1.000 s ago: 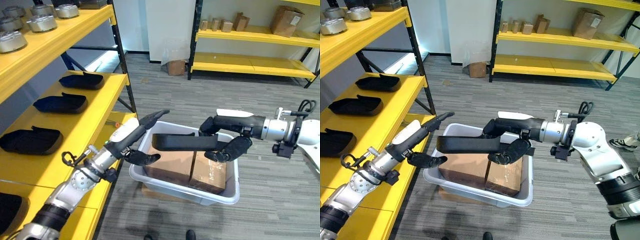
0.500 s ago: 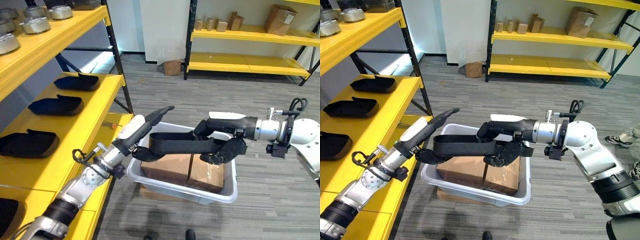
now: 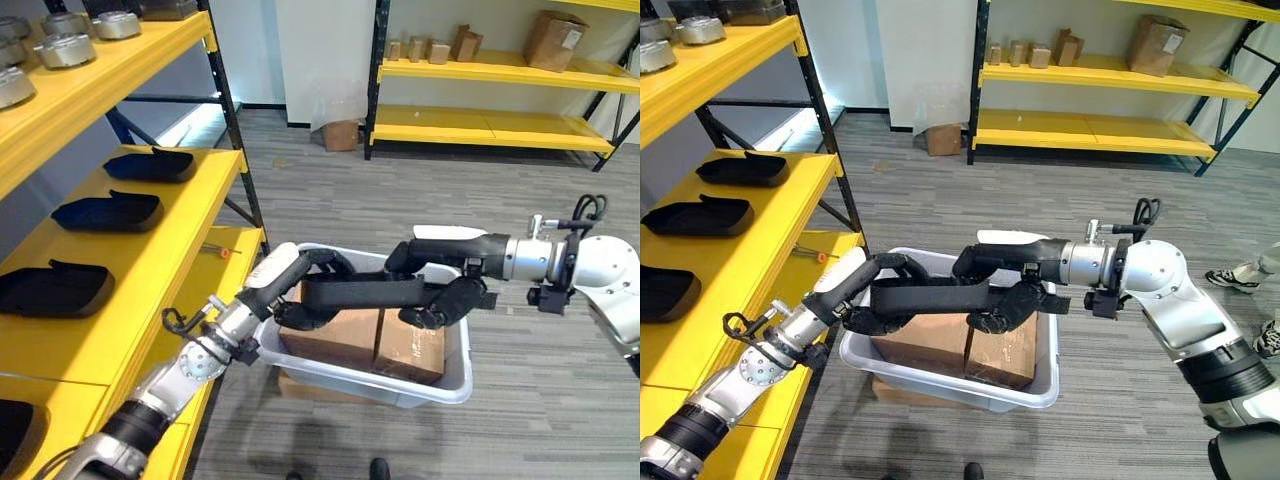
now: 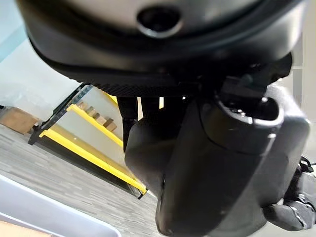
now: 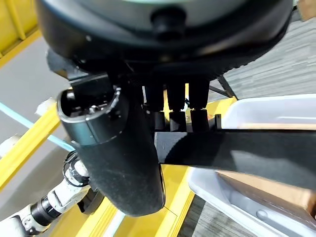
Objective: Move parts from the plastic box to the shelf.
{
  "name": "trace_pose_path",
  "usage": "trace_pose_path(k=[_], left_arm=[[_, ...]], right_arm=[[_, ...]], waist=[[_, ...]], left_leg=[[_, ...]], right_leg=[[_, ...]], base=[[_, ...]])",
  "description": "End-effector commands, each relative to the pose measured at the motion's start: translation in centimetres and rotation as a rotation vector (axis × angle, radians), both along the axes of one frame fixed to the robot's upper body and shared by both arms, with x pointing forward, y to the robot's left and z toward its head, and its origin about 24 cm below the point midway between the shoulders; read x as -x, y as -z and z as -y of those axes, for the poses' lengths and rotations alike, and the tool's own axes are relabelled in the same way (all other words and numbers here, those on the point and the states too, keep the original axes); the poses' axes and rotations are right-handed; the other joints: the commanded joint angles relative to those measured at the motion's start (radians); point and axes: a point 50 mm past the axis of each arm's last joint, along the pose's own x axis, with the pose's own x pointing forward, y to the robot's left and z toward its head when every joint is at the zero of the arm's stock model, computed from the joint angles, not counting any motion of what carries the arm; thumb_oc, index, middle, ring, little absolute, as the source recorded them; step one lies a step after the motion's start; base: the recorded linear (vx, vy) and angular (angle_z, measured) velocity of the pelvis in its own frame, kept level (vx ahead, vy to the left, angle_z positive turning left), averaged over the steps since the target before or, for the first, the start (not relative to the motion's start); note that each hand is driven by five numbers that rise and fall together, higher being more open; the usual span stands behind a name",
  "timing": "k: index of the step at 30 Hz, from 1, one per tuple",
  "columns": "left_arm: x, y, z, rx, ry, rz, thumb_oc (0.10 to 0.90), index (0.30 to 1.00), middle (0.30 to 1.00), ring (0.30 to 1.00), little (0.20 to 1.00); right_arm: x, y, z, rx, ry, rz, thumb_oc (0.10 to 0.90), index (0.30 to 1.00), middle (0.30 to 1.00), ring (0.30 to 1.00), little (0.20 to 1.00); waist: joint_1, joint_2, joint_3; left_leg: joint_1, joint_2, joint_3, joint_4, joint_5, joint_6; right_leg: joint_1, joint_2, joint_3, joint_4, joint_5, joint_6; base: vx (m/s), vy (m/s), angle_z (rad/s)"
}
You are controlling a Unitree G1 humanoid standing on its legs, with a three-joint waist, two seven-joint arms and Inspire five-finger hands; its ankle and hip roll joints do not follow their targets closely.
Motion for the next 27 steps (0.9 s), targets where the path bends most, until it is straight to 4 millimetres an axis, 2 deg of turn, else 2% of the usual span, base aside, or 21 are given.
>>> trace_pose_path(k=[1, 5, 12, 21, 22, 23, 24, 27], left_arm=[[0.0, -6.5, 5.6, 0.225, 0.293, 0.25, 0.4, 0.3, 0.3, 0.3, 0.3], [0.7, -7.5, 6.8, 0.273, 0.341, 0.253, 0.4, 0.3, 0.3, 0.3, 0.3], [1.1, -7.7, 7.5, 0.304, 0.349, 0.265, 0.4, 0.3, 0.3, 0.3, 0.3], [1.0, -7.7, 6.8, 0.33, 0.327, 0.249, 0.4, 0.3, 0.3, 0.3, 0.3], [1.0, -7.7, 6.5, 0.346, 0.318, 0.239, 0.4, 0.3, 0.3, 0.3, 0.3], [1.0, -7.7, 6.4, 0.353, 0.317, 0.234, 0.4, 0.3, 0.3, 0.3, 0.3], [0.9, -7.8, 6.2, 0.373, 0.31, 0.219, 0.4, 0.3, 0.3, 0.3, 0.3], [0.9, -7.6, 5.4, 0.377, 0.273, 0.208, 0.4, 0.3, 0.3, 0.3, 0.3]], right_arm=[[0.7, -5.6, -4.3, -0.174, -0.201, 0.235, 0.4, 0.3, 0.3, 0.3, 0.3], [0.8, -5.6, -4.6, -0.184, -0.206, 0.235, 0.4, 0.3, 0.3, 0.3, 0.3], [0.7, -5.1, -4.7, -0.181, -0.204, 0.211, 0.4, 0.3, 0.3, 0.3, 0.3], [-0.1, -4.6, -3.8, -0.234, -0.11, 0.185, 0.4, 0.3, 0.3, 0.3, 0.3], [-0.3, -4.4, -3.5, -0.253, -0.081, 0.184, 0.592, 0.569, 0.569, 0.569, 0.569], [-0.4, -4.4, -3.4, -0.265, -0.068, 0.183, 0.865, 0.951, 0.951, 0.951, 0.951], [-0.6, -4.2, -3.1, -0.275, -0.043, 0.184, 0.9, 1.0, 1.0, 1.0, 1.0], [-0.5, -3.9, -2.5, -0.273, 0.015, 0.193, 0.9, 1.0, 1.0, 1.0, 1.0]], waist=[[0.005, -0.036, -0.078], [0.006, -0.038, -0.078], [0.006, -0.042, -0.079], [0.016, -0.042, -0.078], [0.017, -0.042, -0.077], [0.017, -0.042, -0.077], [0.019, -0.041, -0.077], [0.019, -0.04, -0.074]], left_leg=[[0.037, 0.059, -0.043, 0.0, -0.081, -0.049], [0.037, 0.057, -0.049, -0.001, -0.082, -0.049], [0.033, 0.054, -0.048, 0.0, -0.083, -0.046], [0.032, 0.05, -0.056, 0.001, -0.082, -0.045], [0.032, 0.049, -0.057, 0.001, -0.083, -0.044], [0.032, 0.049, -0.058, 0.001, -0.083, -0.044], [0.03, 0.048, -0.059, 0.002, -0.083, -0.043], [0.025, 0.048, -0.059, 0.003, -0.078, -0.042]], right_leg=[[0.034, -0.08, -0.026, 0.049, -0.079, 0.085], [0.034, -0.08, -0.029, 0.049, -0.078, 0.086], [0.031, -0.08, -0.031, 0.051, -0.077, 0.087], [0.035, -0.084, -0.036, 0.047, -0.075, 0.088], [0.035, -0.085, -0.037, 0.047, -0.074, 0.088], [0.035, -0.085, -0.037, 0.047, -0.074, 0.088], [0.033, -0.085, -0.037, 0.049, -0.074, 0.088], [0.028, -0.087, -0.036, 0.051, -0.07, 0.086]], base=[[0.0, 0.0, 0.0], [0.0, 0.0, 0.0], [0.0, 0.0, 0.0], [0.0, 0.0, 0.0], [0.0, 0.0, 0.0], [0.0, 0.0, 0.0], [0.0, 0.0, 0.0], [-0.01, 0.021, 0.0]])
